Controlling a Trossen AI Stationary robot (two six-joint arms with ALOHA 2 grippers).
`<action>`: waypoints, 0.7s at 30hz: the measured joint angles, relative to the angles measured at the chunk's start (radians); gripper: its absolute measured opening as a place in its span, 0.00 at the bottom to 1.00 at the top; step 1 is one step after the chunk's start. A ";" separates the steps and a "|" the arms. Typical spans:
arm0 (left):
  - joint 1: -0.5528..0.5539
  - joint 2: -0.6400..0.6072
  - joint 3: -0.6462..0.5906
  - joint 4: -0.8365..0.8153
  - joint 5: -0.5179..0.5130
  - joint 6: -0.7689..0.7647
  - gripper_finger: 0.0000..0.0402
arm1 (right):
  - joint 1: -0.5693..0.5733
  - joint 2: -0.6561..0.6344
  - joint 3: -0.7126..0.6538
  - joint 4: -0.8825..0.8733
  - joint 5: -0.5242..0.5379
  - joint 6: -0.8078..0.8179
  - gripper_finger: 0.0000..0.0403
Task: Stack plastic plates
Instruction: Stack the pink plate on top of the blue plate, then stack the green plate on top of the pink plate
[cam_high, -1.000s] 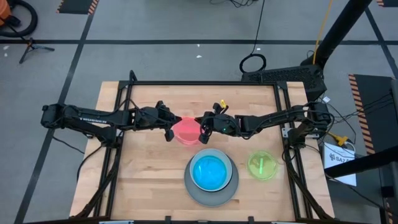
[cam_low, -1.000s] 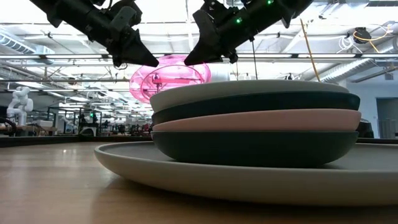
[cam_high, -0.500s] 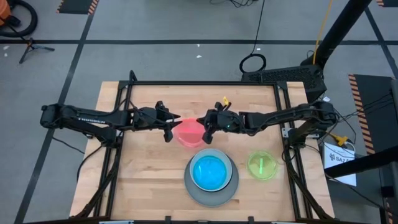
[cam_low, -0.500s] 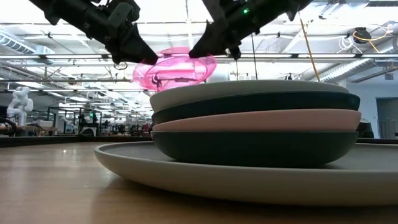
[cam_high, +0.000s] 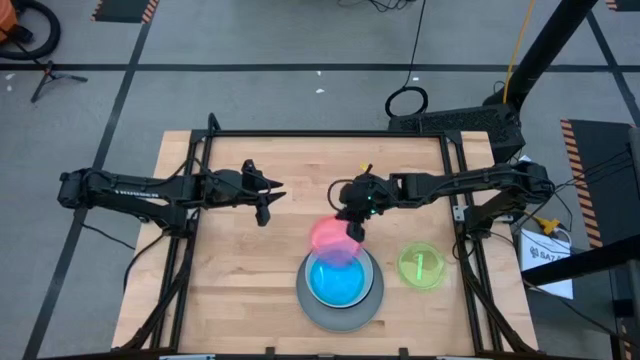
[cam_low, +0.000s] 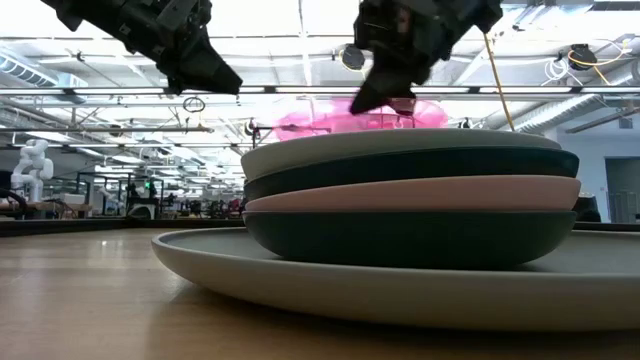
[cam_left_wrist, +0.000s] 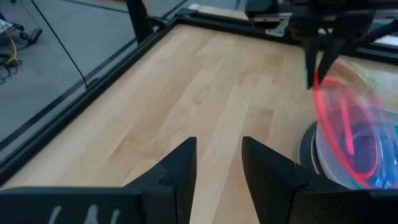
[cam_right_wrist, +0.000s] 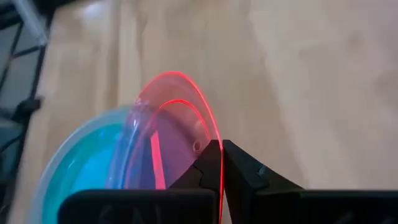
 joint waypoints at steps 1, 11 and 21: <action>0.000 -0.002 0.000 -0.008 0.000 0.000 0.33 | 0.004 0.001 0.000 -0.021 -0.020 0.008 0.00; 0.000 -0.004 0.000 -0.016 0.001 0.001 0.33 | 0.068 0.006 0.000 -0.107 -0.024 0.079 0.02; 0.000 -0.003 0.000 -0.035 0.002 0.003 0.33 | 0.117 0.006 0.000 -0.081 -0.023 0.144 0.26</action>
